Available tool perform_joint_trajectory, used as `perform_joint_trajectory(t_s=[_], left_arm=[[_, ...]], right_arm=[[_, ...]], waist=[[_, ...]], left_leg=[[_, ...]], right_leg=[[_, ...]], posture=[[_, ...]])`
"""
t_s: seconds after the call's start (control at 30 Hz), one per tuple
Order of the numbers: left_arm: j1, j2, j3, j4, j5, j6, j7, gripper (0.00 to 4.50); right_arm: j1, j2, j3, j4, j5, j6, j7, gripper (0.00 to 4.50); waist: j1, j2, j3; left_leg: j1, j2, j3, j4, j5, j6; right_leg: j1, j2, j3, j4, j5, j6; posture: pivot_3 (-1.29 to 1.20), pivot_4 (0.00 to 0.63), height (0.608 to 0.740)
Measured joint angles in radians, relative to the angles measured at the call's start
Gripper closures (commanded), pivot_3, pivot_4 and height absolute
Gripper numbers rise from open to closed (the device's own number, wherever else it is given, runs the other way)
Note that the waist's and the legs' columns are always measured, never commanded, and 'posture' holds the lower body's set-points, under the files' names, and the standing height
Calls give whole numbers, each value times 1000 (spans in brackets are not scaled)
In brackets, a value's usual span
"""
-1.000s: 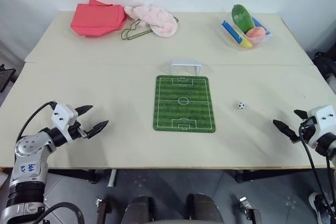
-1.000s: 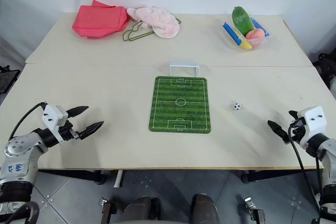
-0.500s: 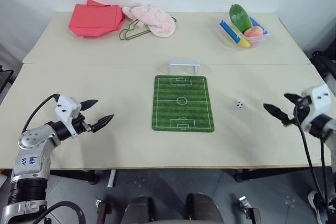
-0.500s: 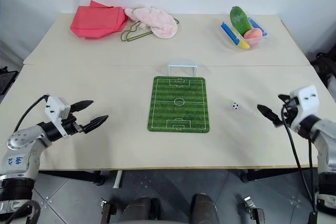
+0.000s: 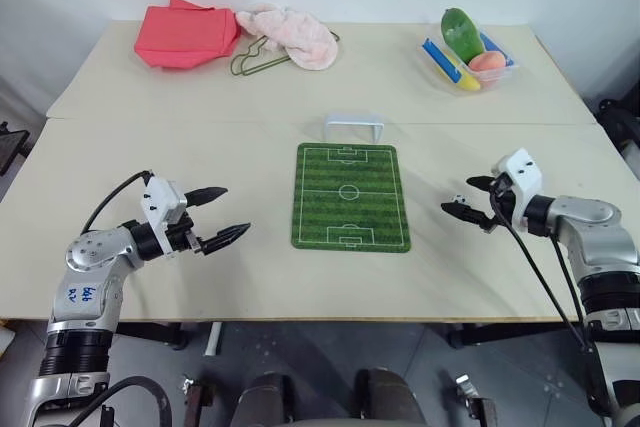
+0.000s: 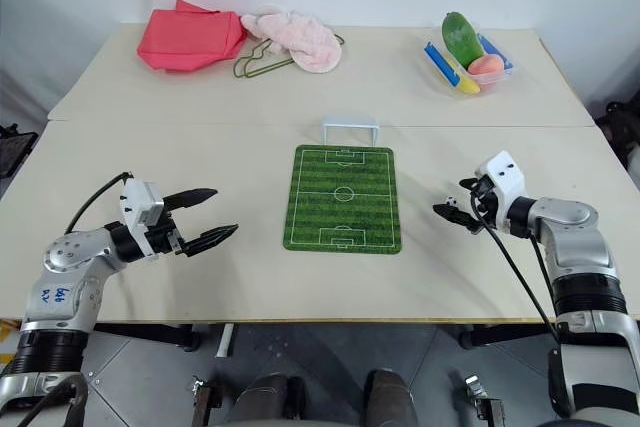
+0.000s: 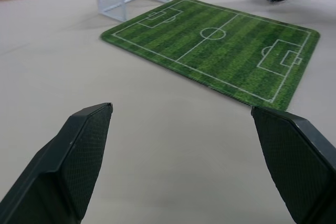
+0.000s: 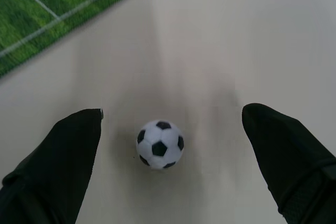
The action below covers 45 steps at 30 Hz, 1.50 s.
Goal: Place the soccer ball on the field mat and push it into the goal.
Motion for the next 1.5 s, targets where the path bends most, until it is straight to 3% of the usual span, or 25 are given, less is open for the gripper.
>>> perform_joint_trajectory(t_s=[0.1, 0.2, 0.5, 0.67, 0.83, 1.0, 1.2, 1.5], left_arm=[[0, -5, 0, 4, 0, -7, -4, 0], [0, -14, 0, 11, 0, -12, -6, 0], [12, -16, 14, 36, -1, -21, -13, 0], [13, -16, 21, 41, -1, -25, -19, 0], [28, -25, 36, 42, -28, -54, -58, 0], [20, -36, 21, 82, -40, -103, -144, 0], [15, -47, 1, 108, -53, -120, -229, 0], [57, -47, 4, 83, -53, -132, -210, 0]], right_arm=[[-34, 6, 13, 66, -20, -42, 23, 27], [-40, 7, 14, 92, -23, -73, 39, 600], [-27, 11, 14, 86, -29, -109, 63, 3612], [10, 10, -4, 21, -23, -85, 34, 3647], [65, 23, -23, -288, 61, 96, 33, 3647], [36, 123, 148, -593, 100, 230, 76, 3647], [-31, 232, 287, -512, 51, 161, 118, 3647], [-79, 274, 329, -309, -30, 25, 177, 3647]], waist=[[0, 0, 0], [0, 0, 0], [1, 0, 0], [1, 0, 0], [-3, 1, 0], [-1, 1, 0], [13, 0, 0], [-5, 0, 0]], left_leg=[[0, 0, 0, 1, 0, 0], [0, 1, 0, 1, 0, 0], [0, 1, -1, 3, 0, 0], [0, 1, -1, 3, 0, 0], [0, 3, -1, 3, 0, 0], [1, 1, -1, 3, -1, -1], [-2, 0, -2, 7, -3, 2], [-1, 0, -2, 7, -3, 2]], right_leg=[[0, 0, 0, 0, 0, 0], [0, 0, 0, 1, 0, 0], [1, -1, 0, 2, 0, 0], [1, -1, 0, 2, 0, 0], [-1, 0, 0, 3, 0, 0], [-1, 0, 0, 6, 0, 0], [-1, -2, 0, 6, 0, 0], [-1, -1, -2, 6, 0, 0]], posture=[[0, 150, 740], [0, 150, 740], [0, 150, 740], [0, 150, 740], [0, 150, 740], [0, 150, 740], [0, 150, 740], [0, 150, 740]])
